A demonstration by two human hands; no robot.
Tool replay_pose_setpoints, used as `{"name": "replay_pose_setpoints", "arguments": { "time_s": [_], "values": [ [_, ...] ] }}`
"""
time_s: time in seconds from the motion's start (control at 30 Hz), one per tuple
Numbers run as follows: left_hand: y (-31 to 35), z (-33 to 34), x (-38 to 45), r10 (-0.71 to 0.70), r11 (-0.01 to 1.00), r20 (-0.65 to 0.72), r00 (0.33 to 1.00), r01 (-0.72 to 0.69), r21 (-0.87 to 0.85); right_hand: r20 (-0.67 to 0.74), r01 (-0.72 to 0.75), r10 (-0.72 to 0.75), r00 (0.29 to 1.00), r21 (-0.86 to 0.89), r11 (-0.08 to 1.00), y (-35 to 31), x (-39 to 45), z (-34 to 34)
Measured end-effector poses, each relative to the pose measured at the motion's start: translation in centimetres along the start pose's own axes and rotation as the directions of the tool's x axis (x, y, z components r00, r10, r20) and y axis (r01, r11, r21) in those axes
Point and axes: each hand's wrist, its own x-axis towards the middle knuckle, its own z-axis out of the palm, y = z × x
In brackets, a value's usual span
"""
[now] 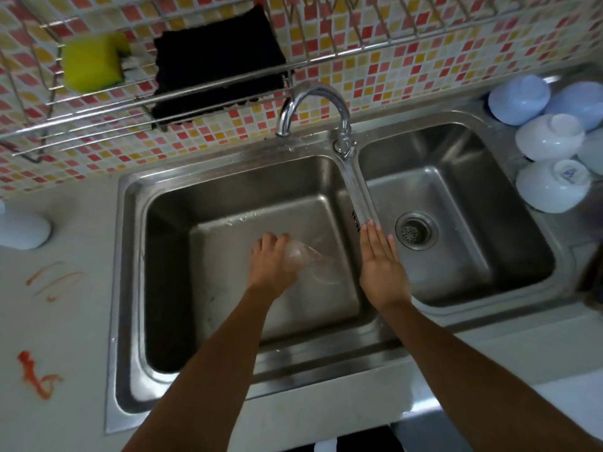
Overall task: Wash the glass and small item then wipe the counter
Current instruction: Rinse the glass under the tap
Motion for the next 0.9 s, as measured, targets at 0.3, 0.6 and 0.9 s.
{"name": "replay_pose_setpoints", "arguments": {
  "time_s": [0.3, 0.6, 0.9],
  "values": [
    [-0.7, -1.0, 0.8, 0.151, 0.872, 0.032, 0.988, -0.148, 0.466, 0.039, -0.014, 0.014, 0.999, -0.017, 1.0, 0.0, 0.0, -0.1],
    [-0.4, -2.2, 1.4, 0.502, 0.47, 0.025, 0.864, -0.297, 0.831, 0.011, -0.009, 0.009, 1.0, -0.006, 1.0, 0.1, 0.1, 0.3],
    [-2.8, -1.5, -2.3, 0.035, 0.89, -0.115, 0.993, 0.021, 0.455, -0.089, 0.016, -0.012, 0.996, 0.043, 0.999, 0.3, 0.0, 1.0]
  ]
}}
